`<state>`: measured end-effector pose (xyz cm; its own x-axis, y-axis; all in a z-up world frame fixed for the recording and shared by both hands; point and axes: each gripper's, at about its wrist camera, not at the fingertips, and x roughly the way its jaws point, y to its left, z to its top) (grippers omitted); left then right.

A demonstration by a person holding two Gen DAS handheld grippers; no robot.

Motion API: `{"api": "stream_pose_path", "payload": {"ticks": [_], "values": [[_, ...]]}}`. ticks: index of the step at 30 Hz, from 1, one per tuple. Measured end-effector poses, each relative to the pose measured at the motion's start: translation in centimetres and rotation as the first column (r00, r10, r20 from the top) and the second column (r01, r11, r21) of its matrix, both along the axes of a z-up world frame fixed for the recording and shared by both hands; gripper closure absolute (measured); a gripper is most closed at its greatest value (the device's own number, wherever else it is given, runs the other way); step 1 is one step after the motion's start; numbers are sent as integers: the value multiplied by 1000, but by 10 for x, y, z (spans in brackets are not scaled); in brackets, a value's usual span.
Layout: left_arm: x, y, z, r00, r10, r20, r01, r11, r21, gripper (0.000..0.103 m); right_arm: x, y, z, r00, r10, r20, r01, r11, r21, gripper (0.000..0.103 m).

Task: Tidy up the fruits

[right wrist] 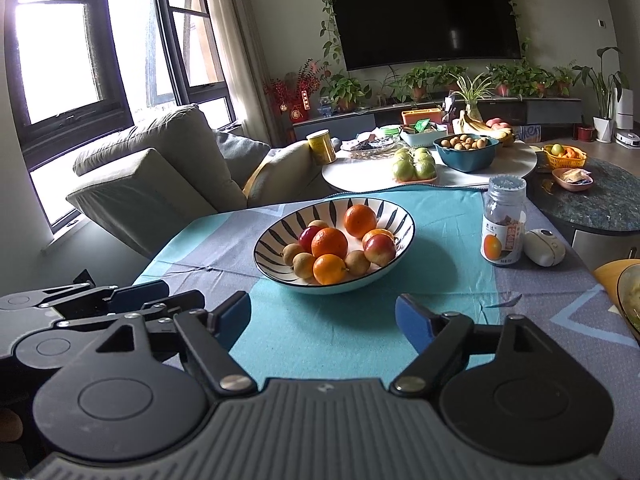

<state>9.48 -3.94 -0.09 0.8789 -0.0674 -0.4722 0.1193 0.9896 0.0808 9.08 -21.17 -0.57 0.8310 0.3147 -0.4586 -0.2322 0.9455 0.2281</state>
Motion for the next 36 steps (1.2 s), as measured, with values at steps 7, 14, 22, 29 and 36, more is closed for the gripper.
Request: {"api": "stream_pose_path", "payload": {"ticks": [7, 14, 22, 29, 36], "values": [[0, 1, 0, 1000, 0, -5, 0, 1000, -3, 72, 2, 0, -5, 999, -6, -32, 6, 1000, 7, 24], [1, -1, -1, 1000, -2, -7, 2, 1000, -2, 72, 2, 2, -6, 999, 1, -37, -1, 1000, 3, 24], [1, -2, -2, 1000, -5, -8, 5, 1000, -2, 72, 2, 1, -5, 999, -3, -39, 3, 1000, 6, 24], [1, -3, -2, 1000, -2, -10, 2, 1000, -1, 72, 2, 1, -4, 999, -8, -36, 9, 1000, 8, 24], [0, -2, -3, 1000, 7, -9, -7, 1000, -7, 72, 1, -2, -3, 999, -25, -29, 25, 1000, 13, 24]]}}
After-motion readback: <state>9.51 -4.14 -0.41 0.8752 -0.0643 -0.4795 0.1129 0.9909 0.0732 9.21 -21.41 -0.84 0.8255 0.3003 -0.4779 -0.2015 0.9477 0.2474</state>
